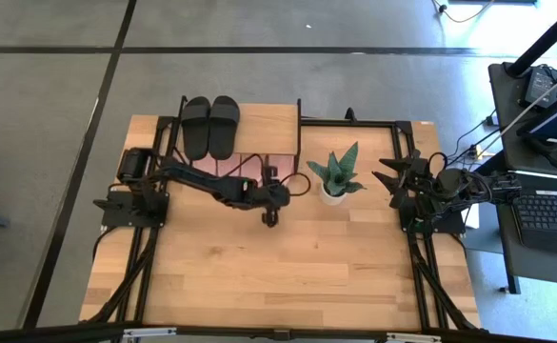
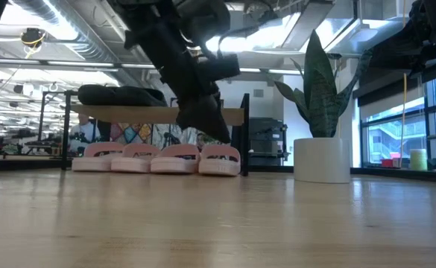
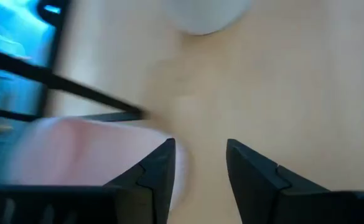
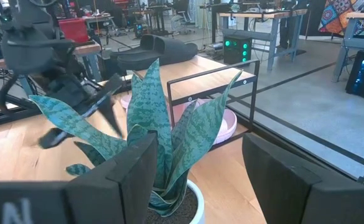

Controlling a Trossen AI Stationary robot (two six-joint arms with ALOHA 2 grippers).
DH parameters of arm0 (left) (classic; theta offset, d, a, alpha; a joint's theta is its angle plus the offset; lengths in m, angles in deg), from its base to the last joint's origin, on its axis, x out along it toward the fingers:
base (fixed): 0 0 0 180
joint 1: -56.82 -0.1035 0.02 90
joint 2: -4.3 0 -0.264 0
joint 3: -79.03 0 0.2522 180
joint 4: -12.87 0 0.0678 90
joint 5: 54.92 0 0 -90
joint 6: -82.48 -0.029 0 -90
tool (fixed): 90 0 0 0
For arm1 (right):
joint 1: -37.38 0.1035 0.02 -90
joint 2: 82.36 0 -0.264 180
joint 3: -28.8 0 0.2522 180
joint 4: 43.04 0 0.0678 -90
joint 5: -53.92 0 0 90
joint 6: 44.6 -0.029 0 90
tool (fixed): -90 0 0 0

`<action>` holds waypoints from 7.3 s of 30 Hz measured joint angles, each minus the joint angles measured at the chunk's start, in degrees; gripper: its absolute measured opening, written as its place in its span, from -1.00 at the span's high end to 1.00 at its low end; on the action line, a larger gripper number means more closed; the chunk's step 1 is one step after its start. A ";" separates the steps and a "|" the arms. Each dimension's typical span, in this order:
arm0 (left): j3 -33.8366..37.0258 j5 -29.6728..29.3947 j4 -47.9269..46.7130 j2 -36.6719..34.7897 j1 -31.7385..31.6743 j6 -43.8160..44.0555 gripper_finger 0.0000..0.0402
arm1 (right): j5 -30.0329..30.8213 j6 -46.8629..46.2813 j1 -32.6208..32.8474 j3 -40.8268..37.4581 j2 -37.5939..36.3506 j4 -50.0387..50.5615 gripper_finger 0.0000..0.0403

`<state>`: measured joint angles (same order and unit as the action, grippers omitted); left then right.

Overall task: Pick and place slides into the shelf
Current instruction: Return to Home Position

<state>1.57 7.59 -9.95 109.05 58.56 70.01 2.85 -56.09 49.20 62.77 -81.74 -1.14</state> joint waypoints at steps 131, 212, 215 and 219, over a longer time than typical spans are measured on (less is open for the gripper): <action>46.51 -28.44 0.03 -104.61 3.63 17.80 0.33 | 26.00 9.08 -6.15 -3.32 -0.52 -11.74 -0.16; 55.28 -25.17 18.43 -102.62 -45.09 1.79 0.33 | -16.27 -3.30 -65.29 -19.78 0.94 -32.26 -0.16; 55.28 -21.86 15.21 -102.92 -47.15 3.68 0.33 | -16.27 -3.30 -65.29 -19.78 0.94 -32.26 -0.16; 55.28 -18.41 7.71 -102.92 -47.47 6.58 0.33 | -16.29 -3.28 -65.29 -19.78 0.94 -32.26 -0.16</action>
<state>56.84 -10.83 -2.24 6.13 11.09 76.59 -13.44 -59.37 -16.09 42.99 -80.80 -33.40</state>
